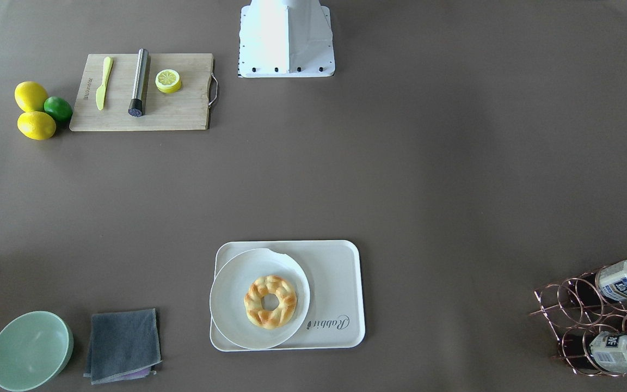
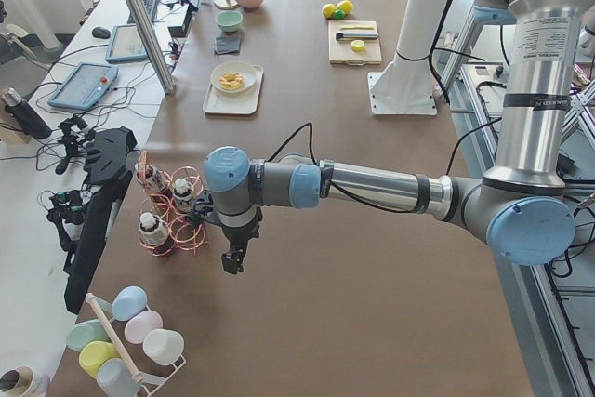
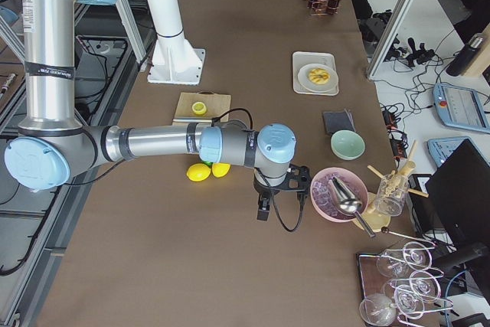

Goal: Place tea on tray

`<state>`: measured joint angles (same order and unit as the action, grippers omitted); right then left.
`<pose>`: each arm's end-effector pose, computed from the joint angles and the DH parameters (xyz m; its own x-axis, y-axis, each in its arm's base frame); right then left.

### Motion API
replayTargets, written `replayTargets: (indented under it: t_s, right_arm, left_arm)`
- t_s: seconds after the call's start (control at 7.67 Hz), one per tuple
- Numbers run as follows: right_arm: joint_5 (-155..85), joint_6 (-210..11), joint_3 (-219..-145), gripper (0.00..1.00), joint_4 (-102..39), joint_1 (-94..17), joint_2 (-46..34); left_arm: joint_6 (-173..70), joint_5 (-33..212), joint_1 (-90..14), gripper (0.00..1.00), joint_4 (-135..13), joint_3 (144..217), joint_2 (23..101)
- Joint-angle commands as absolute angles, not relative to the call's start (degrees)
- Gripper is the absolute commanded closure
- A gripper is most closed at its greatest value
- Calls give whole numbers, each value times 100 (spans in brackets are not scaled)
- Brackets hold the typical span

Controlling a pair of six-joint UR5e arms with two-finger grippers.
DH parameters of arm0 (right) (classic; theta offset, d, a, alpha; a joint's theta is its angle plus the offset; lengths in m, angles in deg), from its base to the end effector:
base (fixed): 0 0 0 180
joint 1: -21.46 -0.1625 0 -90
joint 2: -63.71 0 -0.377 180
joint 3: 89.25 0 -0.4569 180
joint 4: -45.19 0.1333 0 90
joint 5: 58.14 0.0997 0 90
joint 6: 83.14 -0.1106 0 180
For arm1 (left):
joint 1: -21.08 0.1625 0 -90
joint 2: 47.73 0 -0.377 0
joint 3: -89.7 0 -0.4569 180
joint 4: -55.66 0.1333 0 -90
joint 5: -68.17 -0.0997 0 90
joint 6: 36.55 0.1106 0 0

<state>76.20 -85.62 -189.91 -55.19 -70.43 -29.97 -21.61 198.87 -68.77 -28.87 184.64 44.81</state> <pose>0.0733 -0.5220 0.5681 0.7114 0.1081 0.6945 -0.0638 0.9939 -0.0894 -0.0597 -0.5725 0.5600 0.7318 0.2817 -0.6206 -0.1980 0.9592 0.2019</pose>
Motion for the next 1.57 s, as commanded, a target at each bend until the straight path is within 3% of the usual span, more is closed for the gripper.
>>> replayTargets:
  t_s: [0.0,0.91,1.43]
  right_arm:
    - [7607,-8577,-18980,0,-5518,-7039,-2998]
    - [7423,-8464,-19032,0,-5518,-7048,-2945]
    - [7405,-8454,-18919,0,-5239,-7021,-3006]
  left_arm:
    - [-2169,19878,-6875,2,-3170,18428,4280]
    - [-3006,20610,-6857,2,-3257,18611,4324]
    - [-5881,20452,-5761,2,-6045,18788,4411]
